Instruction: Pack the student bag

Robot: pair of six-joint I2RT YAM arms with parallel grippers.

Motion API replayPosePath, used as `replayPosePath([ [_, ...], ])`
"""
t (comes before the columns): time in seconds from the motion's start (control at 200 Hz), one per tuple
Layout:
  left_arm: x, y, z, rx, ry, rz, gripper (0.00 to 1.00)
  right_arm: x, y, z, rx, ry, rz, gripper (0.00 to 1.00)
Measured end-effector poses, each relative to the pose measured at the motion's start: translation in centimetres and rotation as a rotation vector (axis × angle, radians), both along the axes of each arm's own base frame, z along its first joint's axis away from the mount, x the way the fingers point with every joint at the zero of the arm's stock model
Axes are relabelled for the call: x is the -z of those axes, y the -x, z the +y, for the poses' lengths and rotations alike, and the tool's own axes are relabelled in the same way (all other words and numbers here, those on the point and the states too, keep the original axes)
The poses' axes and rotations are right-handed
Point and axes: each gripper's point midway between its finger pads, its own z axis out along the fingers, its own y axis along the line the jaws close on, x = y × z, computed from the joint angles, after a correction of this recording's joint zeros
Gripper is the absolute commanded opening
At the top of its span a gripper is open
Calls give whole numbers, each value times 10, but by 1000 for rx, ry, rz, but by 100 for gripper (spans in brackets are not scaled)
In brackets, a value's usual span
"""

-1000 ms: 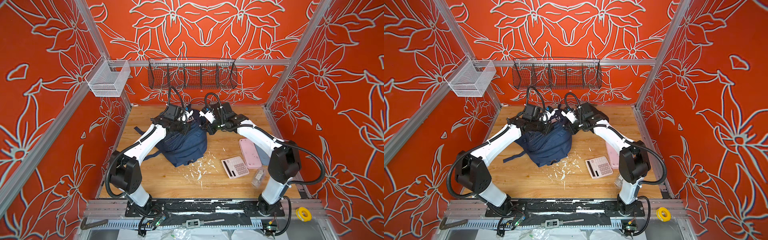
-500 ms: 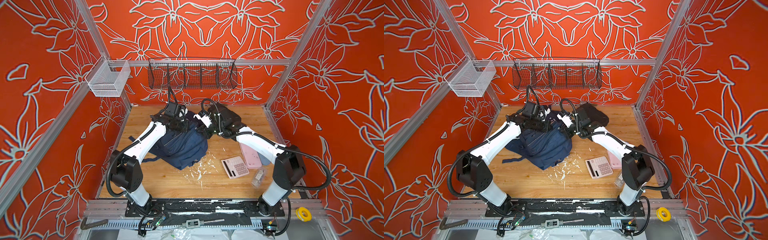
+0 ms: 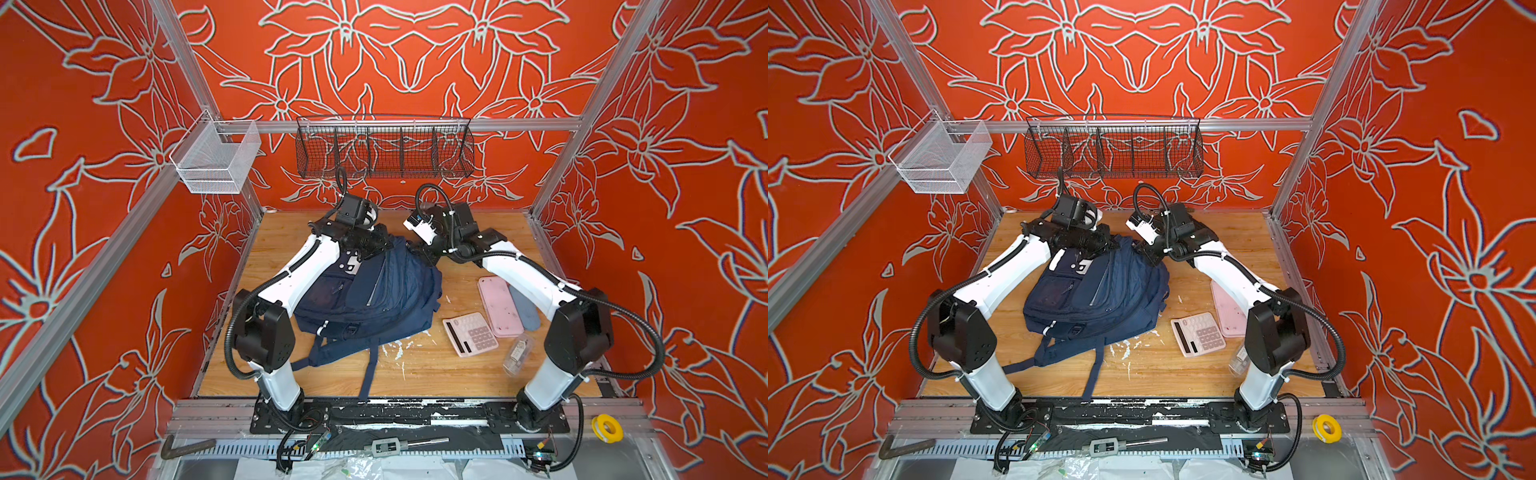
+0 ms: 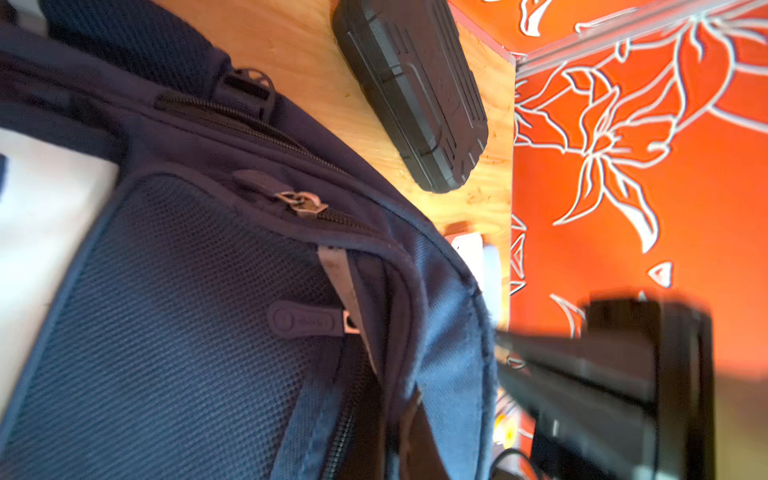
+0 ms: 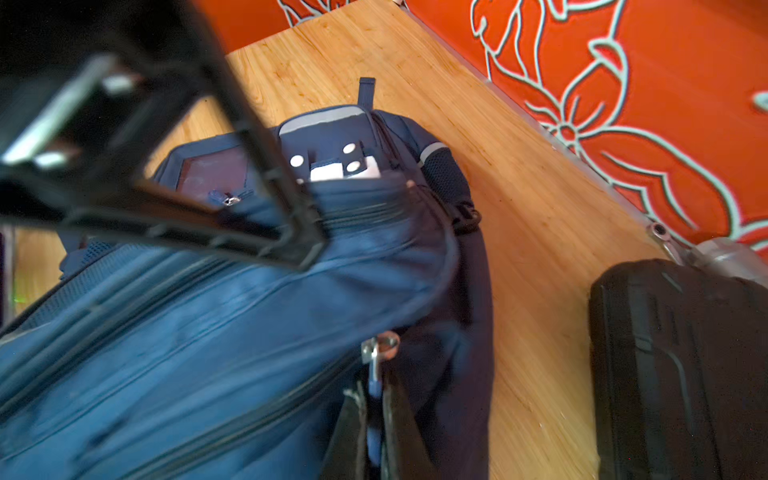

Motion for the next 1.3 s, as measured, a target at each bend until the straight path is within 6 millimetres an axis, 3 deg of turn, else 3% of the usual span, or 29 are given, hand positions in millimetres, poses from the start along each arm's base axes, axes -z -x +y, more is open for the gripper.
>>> replayPosePath([
  [0.135, 3, -15, -6, -35, 24, 32, 0, -12, 24, 7, -29, 28, -49, 0],
  [0.295, -7, -25, -8, -75, 51, 29, 0, -21, 43, 15, -41, 76, -99, 0],
  [0.565, -13, -42, 0, -181, 41, 22, 0, 16, 73, 24, -16, 156, -98, 0],
  [0.751, -24, -61, 3, -261, 69, 0, 0, 40, 102, 56, -49, 118, -105, 0],
  [0.881, -20, -65, 6, -291, 61, 16, 0, 40, 100, 72, -37, 59, -123, 0],
  [1.011, -19, -67, 10, -309, 47, 20, 0, 45, 98, 69, -30, 23, -135, 0],
  [1.146, -18, -72, 20, -346, 50, 12, 0, 46, 84, 43, -4, -13, -100, 0],
  [1.301, -35, -78, 40, -406, 97, -10, 0, 35, 61, 10, 28, -37, -67, 0],
])
